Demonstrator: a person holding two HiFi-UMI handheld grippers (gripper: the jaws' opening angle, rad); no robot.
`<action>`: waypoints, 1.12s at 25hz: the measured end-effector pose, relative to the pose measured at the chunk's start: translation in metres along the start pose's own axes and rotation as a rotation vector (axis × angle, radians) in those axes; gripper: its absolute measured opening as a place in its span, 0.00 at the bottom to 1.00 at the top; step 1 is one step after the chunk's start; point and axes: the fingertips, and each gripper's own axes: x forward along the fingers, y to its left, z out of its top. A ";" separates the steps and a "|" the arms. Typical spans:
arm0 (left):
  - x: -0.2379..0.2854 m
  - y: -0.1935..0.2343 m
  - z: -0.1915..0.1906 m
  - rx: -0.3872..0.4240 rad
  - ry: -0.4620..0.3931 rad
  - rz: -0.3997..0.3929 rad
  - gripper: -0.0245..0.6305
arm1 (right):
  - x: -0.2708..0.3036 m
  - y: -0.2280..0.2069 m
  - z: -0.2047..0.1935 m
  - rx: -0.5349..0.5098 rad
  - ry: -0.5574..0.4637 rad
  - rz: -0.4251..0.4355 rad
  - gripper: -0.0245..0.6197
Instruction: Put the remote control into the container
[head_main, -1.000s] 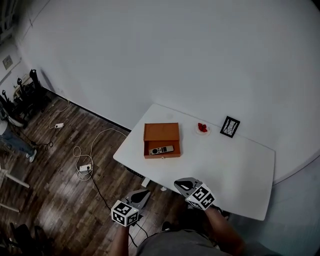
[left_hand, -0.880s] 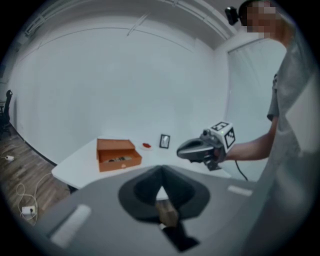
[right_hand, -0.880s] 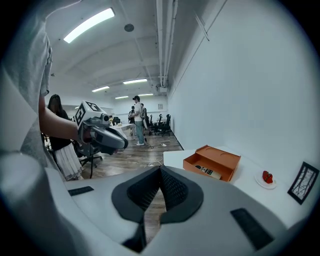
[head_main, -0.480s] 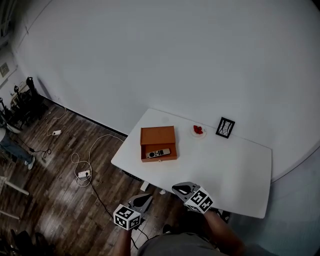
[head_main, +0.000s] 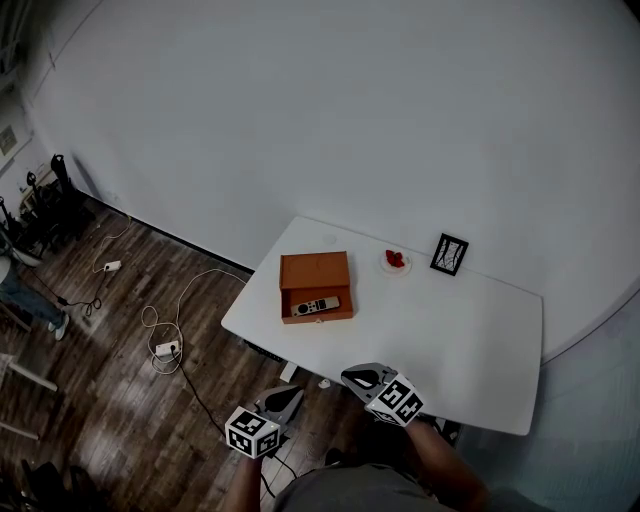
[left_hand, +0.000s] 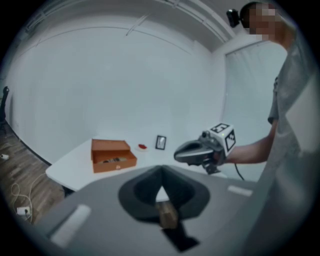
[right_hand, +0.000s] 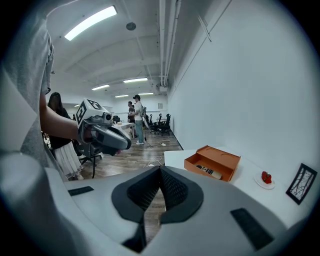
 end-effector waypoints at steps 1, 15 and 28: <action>0.000 0.000 0.000 0.000 0.000 0.000 0.04 | 0.001 0.000 0.000 0.000 0.000 0.001 0.06; -0.003 0.006 0.000 -0.007 -0.004 0.019 0.04 | 0.009 0.001 0.001 -0.011 0.005 0.020 0.06; -0.001 0.005 0.000 -0.002 0.002 0.016 0.04 | 0.009 0.000 0.003 -0.008 -0.001 0.022 0.06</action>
